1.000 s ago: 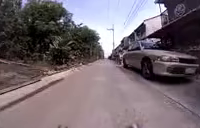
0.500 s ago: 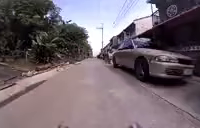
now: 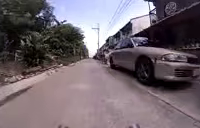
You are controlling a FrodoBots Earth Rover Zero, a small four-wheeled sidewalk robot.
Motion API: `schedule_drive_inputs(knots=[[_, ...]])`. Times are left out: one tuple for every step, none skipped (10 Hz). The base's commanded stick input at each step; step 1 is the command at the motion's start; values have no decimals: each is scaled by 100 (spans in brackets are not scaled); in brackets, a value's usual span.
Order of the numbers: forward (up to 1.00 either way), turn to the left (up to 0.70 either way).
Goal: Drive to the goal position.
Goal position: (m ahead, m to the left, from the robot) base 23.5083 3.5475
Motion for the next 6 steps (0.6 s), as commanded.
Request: schedule_drive_inputs(knots=[[100,2],[100,12],[100,42],[100,42],[100,42],[100,42]])
